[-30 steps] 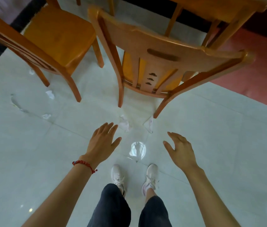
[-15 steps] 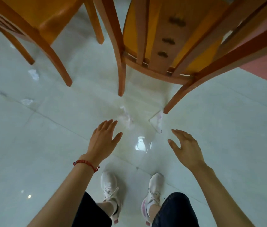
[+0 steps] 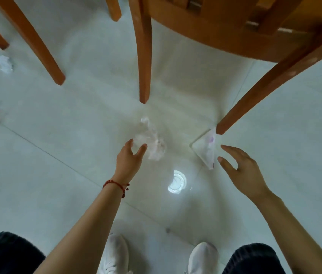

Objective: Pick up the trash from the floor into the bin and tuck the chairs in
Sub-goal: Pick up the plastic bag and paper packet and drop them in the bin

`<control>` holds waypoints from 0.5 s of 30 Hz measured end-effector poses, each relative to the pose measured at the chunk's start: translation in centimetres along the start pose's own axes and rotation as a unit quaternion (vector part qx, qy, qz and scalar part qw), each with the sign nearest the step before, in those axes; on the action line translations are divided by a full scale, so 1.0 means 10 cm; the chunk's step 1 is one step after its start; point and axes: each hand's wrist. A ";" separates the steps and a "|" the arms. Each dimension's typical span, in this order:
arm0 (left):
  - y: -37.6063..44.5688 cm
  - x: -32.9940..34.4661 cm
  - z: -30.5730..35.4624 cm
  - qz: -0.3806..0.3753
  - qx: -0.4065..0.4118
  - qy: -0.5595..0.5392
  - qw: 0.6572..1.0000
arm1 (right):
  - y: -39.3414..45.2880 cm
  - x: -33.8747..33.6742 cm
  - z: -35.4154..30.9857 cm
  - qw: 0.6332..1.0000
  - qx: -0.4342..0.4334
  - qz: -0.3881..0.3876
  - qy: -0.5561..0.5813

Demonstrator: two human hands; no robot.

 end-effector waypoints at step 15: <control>0.81 0.98 -0.38 0.083 -0.189 -0.179 0.962 | 0.32 0.80 0.45 0.996 -0.055 0.065 0.032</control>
Point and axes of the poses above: each hand's wrist, its own y-axis towards the middle knuckle, its own x-axis out of the palm, z = x × y, and after that the axes turned 11 degrees about z, right-handed
